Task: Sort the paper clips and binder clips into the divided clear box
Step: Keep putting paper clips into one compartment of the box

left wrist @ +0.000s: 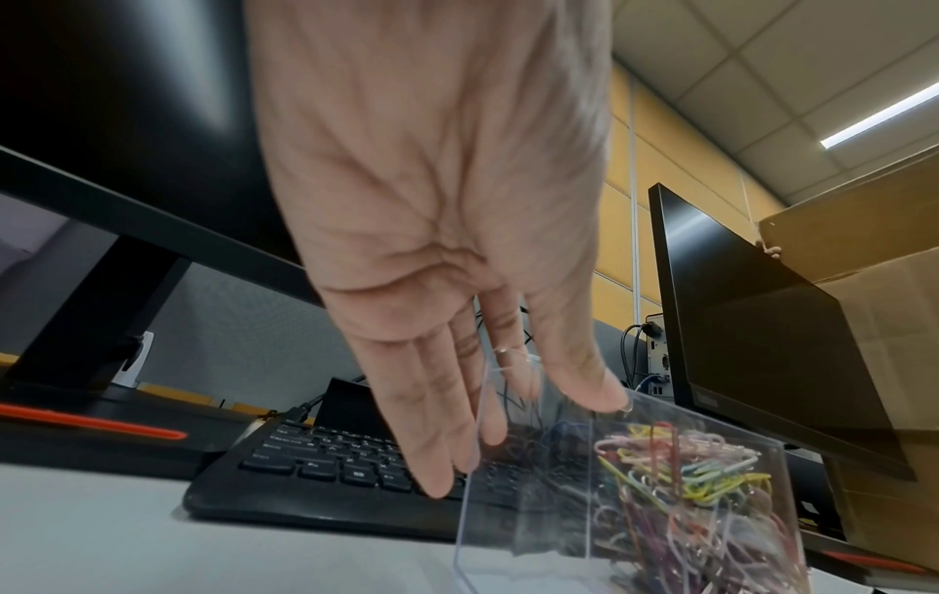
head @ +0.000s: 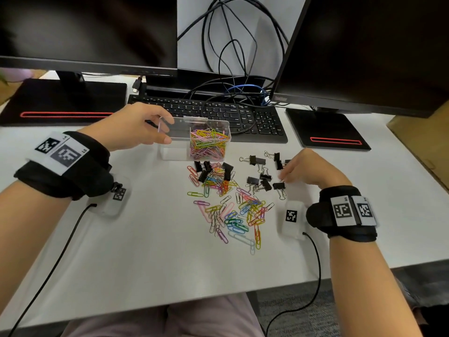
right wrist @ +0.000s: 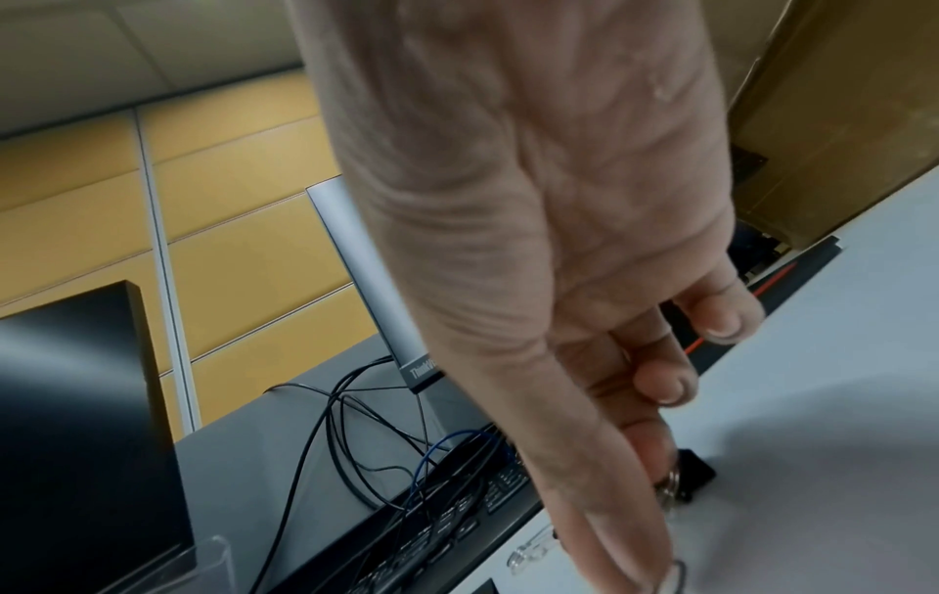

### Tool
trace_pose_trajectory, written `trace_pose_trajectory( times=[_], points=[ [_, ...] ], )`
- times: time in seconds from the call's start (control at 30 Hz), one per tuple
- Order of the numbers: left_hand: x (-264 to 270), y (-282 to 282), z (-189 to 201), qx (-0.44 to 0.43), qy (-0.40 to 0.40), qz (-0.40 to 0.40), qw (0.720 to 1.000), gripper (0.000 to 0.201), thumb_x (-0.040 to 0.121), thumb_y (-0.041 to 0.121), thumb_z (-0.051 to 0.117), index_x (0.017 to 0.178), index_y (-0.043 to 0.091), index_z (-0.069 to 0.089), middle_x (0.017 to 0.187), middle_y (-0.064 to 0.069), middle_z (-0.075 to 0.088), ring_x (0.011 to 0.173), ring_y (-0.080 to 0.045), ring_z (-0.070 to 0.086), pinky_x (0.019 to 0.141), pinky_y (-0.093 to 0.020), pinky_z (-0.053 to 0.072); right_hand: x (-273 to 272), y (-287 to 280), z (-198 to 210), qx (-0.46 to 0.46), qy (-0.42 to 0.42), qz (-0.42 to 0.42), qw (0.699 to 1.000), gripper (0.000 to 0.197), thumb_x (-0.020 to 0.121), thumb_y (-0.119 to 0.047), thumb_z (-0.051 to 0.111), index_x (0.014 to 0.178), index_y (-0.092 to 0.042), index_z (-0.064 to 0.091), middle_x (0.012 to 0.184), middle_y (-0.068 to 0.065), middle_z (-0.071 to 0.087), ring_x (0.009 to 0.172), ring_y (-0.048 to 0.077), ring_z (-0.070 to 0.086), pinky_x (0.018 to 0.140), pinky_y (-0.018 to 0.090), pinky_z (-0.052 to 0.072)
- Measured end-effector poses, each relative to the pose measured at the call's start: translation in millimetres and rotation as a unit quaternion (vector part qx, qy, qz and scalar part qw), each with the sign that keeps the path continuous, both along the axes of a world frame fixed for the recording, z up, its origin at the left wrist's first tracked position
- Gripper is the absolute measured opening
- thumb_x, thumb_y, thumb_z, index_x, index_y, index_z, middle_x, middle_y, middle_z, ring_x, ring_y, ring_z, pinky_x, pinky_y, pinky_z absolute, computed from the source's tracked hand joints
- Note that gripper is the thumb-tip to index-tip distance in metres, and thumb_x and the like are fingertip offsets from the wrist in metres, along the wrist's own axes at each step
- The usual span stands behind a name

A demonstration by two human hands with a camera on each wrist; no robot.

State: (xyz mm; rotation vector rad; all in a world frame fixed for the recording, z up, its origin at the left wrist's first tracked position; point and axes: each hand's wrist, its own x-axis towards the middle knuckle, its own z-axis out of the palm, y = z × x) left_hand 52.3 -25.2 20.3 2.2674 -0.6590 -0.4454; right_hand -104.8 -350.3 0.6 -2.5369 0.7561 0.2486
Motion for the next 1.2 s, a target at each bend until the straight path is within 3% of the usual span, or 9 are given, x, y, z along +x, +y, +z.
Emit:
trace_pose_trajectory(
  times=[0.1,0.23,0.37,0.6,0.83,0.93,1.0,1.13,1.2],
  points=[
    [0.7,0.4,-0.4,-0.001,-0.001,-0.002,1.0,0.042,0.081,0.016,0.076,0.119,0.024,0.061,0.109,0.0,0.064,0.095,-0.019,0.067,0.079,-0.028,0.052,0.9,-1.6,0.4,-0.024,0.005,0.007,1.0,0.021,0.073,0.001,0.076,0.09,-0.012,0.077,0.102,0.006,0.069,0.1,0.022,0.062,0.089,0.032,0.049],
    [1.4,1.3,-1.5,-0.005,-0.002,-0.003,1.0,0.042,0.081,0.017,0.077,0.119,0.024,0.061,0.108,0.002,0.065,0.096,-0.018,0.067,0.076,-0.026,0.051,2.2,-0.3,-2.1,-0.038,0.019,0.023,0.999,0.02,0.071,0.001,0.078,0.078,-0.017,0.069,0.098,0.005,0.061,0.092,0.022,0.057,0.078,0.029,0.045],
    [2.5,1.7,-2.2,-0.007,0.002,-0.006,1.0,0.043,0.08,0.017,0.077,0.119,0.025,0.061,0.108,0.002,0.065,0.095,-0.017,0.067,0.078,-0.028,0.051,7.4,0.2,-6.1,-0.056,0.02,0.013,0.998,0.025,0.07,-0.001,0.078,0.062,-0.023,0.068,0.095,0.006,0.068,0.098,0.027,0.062,0.093,0.041,0.051],
    [3.0,2.4,-2.1,-0.01,0.001,-0.008,1.0,0.042,0.081,0.018,0.076,0.12,0.025,0.061,0.106,0.004,0.065,0.093,-0.015,0.066,0.071,-0.021,0.048,14.5,6.0,-8.1,-0.092,0.091,0.034,0.991,0.014,0.08,-0.006,0.068,0.092,-0.009,0.062,0.095,0.011,0.064,0.098,0.032,0.061,0.094,0.045,0.05],
    [2.6,3.3,-1.9,-0.012,-0.008,-0.012,1.0,0.041,0.081,0.02,0.077,0.119,0.024,0.061,0.106,0.003,0.065,0.092,-0.015,0.066,0.069,-0.019,0.047,10.3,9.4,-4.5,-0.095,0.104,0.062,0.988,0.005,0.084,-0.007,0.061,0.088,-0.008,0.06,0.1,0.011,0.063,0.095,0.029,0.06,0.082,0.035,0.05],
    [3.0,3.0,-2.1,-0.009,-0.007,-0.015,1.0,0.041,0.081,0.02,0.076,0.119,0.024,0.061,0.106,0.004,0.065,0.093,-0.016,0.067,0.068,-0.018,0.047,8.5,6.1,2.3,-0.071,0.067,0.091,0.991,0.007,0.083,-0.004,0.062,0.078,-0.008,0.066,0.093,0.008,0.066,0.089,0.026,0.063,0.074,0.031,0.049],
    [3.3,3.1,-2.1,-0.008,-0.006,-0.018,1.0,0.041,0.082,0.019,0.076,0.12,0.024,0.061,0.107,0.003,0.064,0.093,-0.017,0.066,0.069,-0.019,0.048,10.4,9.4,14.9,-0.049,-0.004,0.099,0.994,0.011,0.083,-0.004,0.064,0.075,-0.01,0.067,0.082,0.002,0.064,0.079,0.021,0.061,0.07,0.031,0.048],
    [3.8,2.8,-1.5,-0.012,-0.005,-0.018,1.0,0.04,0.081,0.019,0.076,0.118,0.024,0.061,0.107,0.003,0.065,0.092,-0.015,0.066,0.071,-0.021,0.048,23.4,32.8,46.2,0.0,-0.118,0.123,0.985,0.006,0.081,-0.002,0.065,0.076,-0.005,0.067,0.073,0.002,0.065,0.063,0.013,0.058,0.06,0.023,0.049],
    [4.1,2.8,-1.7,-0.012,-0.009,-0.017,1.0,0.04,0.081,0.019,0.076,0.118,0.024,0.062,0.107,0.002,0.065,0.092,-0.014,0.065,0.072,-0.022,0.049,33.9,48.4,55.2,0.025,-0.147,0.147,0.978,0.004,0.079,0.001,0.066,0.076,-0.002,0.068,0.07,0.0,0.065,0.061,0.011,0.057,0.06,0.022,0.05]
  ],
)
